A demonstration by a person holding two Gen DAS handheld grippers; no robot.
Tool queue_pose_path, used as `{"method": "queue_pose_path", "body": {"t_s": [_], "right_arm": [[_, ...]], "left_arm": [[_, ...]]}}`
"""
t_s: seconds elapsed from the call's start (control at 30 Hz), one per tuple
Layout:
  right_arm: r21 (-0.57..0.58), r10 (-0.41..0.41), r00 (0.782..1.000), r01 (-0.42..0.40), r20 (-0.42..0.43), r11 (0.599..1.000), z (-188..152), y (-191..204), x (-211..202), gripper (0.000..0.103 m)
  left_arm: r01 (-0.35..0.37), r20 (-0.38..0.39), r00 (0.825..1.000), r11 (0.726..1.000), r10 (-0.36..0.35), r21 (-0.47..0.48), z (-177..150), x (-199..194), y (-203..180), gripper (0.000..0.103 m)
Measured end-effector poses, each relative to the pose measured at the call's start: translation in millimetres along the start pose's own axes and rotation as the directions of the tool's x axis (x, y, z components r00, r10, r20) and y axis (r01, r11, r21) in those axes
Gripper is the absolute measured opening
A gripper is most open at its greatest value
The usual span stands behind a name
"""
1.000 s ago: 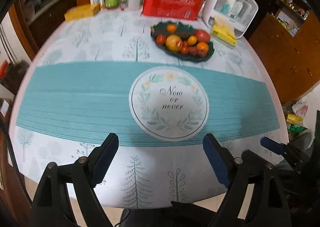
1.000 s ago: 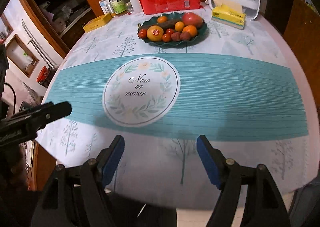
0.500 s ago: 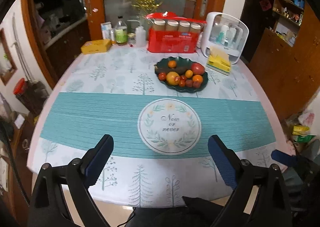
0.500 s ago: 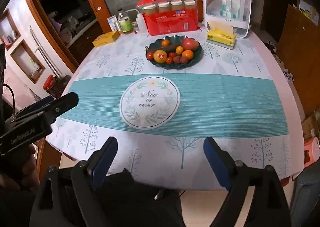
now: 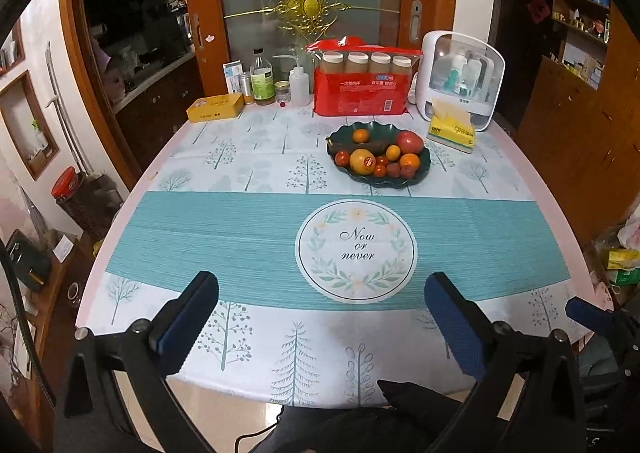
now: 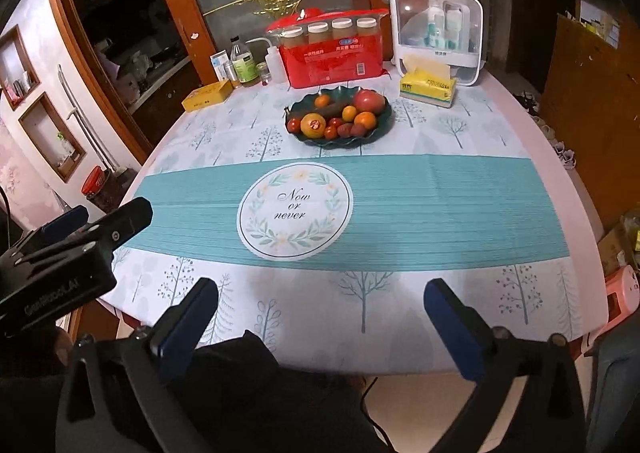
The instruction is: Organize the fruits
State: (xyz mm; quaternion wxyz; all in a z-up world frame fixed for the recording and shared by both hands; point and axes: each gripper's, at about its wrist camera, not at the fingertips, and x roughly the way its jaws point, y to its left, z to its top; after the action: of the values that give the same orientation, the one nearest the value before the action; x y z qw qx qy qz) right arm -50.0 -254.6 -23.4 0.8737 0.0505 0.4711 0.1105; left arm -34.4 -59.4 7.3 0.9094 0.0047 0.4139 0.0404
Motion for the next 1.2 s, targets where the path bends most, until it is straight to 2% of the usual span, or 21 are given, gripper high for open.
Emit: {"method": "queue_pose_path", "body": {"t_s": [0.17,1.2], "right_arm": [[-0.012,0.006,1.000,-0.006,-0.007,1.000,0.6,2.2,1.9,0.103],[0.004,-0.004,1.000,0.004,-0.009,1.000,4.7,-0.2,7.7,0.103]], "left_arm": [[-0.021,-0.012,1.000,1.000,0.021,-0.014,-3.3,1.6,2.9,0.102],[-0.021,-0.030,0.999,1.000,0.020,-0.014,0.3,9.8,4.8,0.102]]}}
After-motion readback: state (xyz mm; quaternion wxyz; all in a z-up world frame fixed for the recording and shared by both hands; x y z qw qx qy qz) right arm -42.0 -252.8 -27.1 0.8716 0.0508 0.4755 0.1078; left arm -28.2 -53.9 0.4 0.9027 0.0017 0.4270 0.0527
